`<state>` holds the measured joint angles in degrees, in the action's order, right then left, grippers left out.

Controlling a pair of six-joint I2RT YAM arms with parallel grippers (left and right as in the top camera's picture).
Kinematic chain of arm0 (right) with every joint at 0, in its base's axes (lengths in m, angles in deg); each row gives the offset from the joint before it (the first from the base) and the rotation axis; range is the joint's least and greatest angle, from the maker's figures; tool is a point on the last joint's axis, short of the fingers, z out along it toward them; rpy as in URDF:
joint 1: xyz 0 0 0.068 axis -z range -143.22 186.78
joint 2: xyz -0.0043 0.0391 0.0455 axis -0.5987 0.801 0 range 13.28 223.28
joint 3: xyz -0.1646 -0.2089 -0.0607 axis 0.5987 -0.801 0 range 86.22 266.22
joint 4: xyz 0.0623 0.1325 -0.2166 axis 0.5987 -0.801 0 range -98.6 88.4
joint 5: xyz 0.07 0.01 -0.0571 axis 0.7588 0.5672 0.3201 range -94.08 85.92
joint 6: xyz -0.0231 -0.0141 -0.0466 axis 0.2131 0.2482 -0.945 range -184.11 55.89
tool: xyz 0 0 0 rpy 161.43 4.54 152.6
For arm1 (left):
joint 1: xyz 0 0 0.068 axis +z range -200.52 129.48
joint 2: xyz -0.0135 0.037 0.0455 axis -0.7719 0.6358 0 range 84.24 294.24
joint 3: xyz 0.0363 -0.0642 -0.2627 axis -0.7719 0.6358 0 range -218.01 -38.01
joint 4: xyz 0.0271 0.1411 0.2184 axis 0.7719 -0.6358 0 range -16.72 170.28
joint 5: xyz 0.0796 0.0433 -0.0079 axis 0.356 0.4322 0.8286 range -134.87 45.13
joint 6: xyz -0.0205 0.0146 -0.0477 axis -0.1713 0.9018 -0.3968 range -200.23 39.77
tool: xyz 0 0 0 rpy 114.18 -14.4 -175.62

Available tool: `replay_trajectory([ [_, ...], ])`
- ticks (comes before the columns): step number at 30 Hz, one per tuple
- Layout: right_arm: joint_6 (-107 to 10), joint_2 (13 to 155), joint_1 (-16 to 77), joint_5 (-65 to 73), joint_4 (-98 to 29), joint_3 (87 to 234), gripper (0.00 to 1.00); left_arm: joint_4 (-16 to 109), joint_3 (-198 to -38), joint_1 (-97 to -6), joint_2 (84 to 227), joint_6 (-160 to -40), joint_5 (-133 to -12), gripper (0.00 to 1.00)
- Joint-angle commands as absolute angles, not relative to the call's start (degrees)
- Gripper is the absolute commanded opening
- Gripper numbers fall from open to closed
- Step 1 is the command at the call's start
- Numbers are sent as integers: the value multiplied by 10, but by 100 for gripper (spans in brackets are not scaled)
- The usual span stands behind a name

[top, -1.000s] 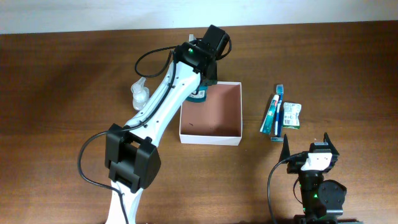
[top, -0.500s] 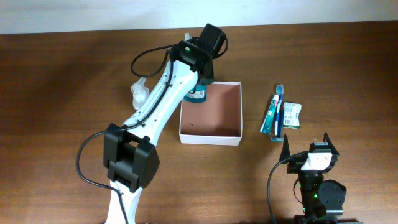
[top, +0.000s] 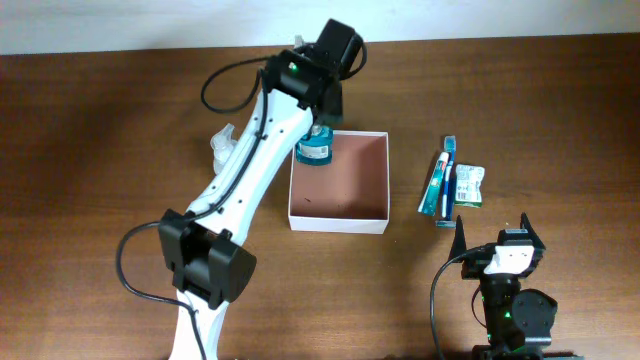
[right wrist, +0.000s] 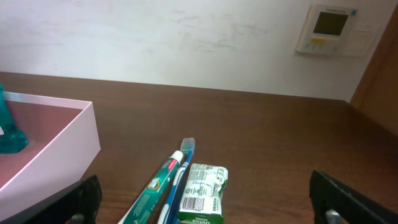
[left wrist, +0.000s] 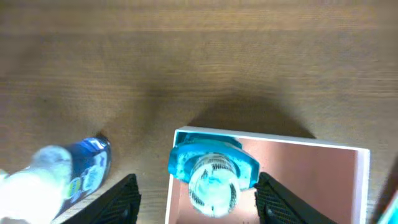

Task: Pack container
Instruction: 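Lower the Listerine bottle into the box's back-left corner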

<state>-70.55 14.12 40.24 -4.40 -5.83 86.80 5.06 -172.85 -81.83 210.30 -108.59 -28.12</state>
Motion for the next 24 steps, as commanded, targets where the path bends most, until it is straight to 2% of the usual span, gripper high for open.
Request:
replay_trajectory([
  [1, -708, 137, 406, -41, -62, 865, 98, 17, -1775, -813, 2068, -1067, -272, 64],
  [8, -708, 137, 406, -41, -62, 865, 98, -120, -1784, -811, 2048, -1067, -286, 62],
  [10, -708, 137, 406, -41, -62, 865, 98, -159, -1781, -812, 2049, -1067, -309, 53],
  [12, -708, 137, 406, -41, -62, 865, 99, -164, -1767, -812, 2049, -1034, -350, 33],
  [14, -708, 137, 406, -41, -62, 865, 98, -164, -1750, -812, 2049, -1018, -382, 23],
  [16, -708, 137, 406, -41, -62, 865, 98, -164, -1730, -812, 2049, -1017, -378, 4],
  [17, -708, 137, 406, -41, -62, 865, 98, -164, -1721, -812, 2049, -1017, -378, 0],
  [24, -708, 137, 406, -41, -62, 865, 98, -164, -1677, -794, 2049, -1018, -356, 1],
])
